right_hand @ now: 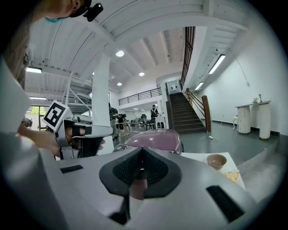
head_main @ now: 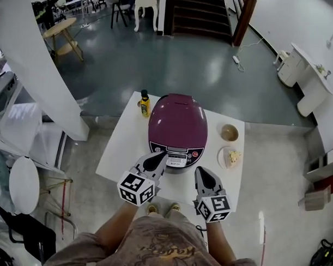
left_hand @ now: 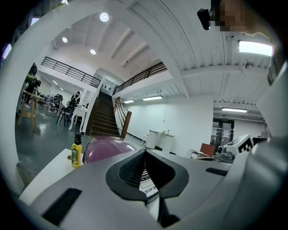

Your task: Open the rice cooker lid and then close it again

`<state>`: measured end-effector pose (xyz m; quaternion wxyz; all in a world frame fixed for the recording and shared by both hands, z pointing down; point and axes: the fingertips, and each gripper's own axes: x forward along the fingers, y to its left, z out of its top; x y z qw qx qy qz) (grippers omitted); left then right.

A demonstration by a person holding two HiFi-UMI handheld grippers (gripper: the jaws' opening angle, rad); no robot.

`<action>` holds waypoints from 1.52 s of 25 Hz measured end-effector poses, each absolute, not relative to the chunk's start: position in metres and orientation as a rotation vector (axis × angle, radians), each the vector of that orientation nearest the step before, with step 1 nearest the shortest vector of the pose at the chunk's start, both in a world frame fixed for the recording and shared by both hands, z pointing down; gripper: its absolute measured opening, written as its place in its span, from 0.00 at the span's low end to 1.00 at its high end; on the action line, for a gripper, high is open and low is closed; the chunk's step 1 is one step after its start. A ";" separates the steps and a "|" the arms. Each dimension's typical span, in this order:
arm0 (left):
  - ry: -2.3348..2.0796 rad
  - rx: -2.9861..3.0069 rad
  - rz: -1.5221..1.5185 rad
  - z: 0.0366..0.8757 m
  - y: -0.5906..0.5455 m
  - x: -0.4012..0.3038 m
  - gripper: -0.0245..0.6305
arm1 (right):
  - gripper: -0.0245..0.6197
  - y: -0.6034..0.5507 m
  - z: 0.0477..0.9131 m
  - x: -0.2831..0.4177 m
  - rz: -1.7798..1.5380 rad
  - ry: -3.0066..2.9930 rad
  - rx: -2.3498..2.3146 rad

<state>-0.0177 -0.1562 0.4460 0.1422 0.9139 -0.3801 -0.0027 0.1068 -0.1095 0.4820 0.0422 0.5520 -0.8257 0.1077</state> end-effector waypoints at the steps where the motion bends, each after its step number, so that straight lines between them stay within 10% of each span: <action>1: -1.110 2.632 -0.003 0.446 -0.158 -0.016 0.07 | 0.04 -0.111 0.481 0.109 0.328 -2.531 1.680; 38: -1.132 2.594 0.605 0.495 -0.204 0.032 0.07 | 0.04 -0.146 0.481 0.137 0.333 -2.608 1.603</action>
